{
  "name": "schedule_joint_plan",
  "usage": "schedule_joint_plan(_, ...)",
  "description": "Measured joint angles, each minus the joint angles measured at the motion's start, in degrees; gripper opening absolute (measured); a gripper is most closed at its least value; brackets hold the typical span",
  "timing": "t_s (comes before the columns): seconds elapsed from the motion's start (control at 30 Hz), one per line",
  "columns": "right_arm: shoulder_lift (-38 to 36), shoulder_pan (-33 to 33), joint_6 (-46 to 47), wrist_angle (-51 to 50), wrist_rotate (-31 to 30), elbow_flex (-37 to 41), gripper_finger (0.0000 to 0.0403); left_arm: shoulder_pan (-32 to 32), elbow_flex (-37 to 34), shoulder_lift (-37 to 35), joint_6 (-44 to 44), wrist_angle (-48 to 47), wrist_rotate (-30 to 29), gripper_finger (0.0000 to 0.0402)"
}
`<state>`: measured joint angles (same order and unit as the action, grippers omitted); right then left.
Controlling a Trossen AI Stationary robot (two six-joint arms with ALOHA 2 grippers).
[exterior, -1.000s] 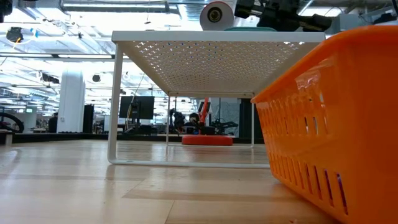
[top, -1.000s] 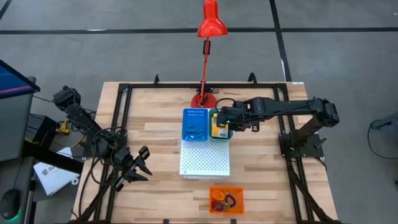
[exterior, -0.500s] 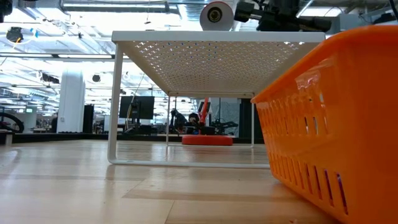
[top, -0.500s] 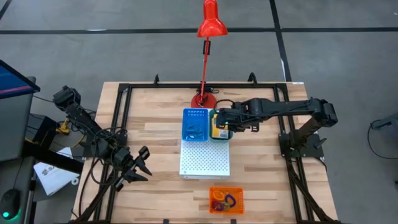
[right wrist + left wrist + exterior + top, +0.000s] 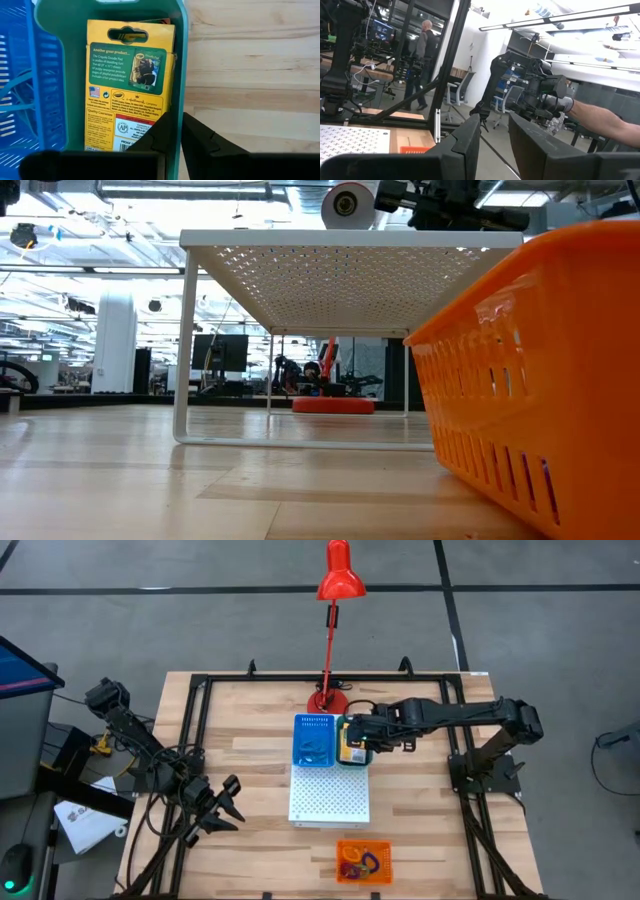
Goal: Pick & Place Office Desk Supplies
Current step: Put the green bin on the shelf
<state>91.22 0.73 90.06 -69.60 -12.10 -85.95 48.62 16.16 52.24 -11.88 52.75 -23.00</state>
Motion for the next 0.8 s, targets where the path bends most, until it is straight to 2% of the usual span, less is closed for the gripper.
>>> schedule_joint_plan(0.57, -0.2, 0.9, -0.7, 0.6, 0.0, 0.0, 0.0036, 0.0, 0.0, 0.0, -0.2, 0.0, 0.0, 0.0098)
schedule_joint_plan(0.8, -0.5, 0.7, -0.7, -2.0, -2.3, 0.0, 0.0036, 0.0, 0.0, 0.0, -0.2, -0.5, 0.1, 0.0098)
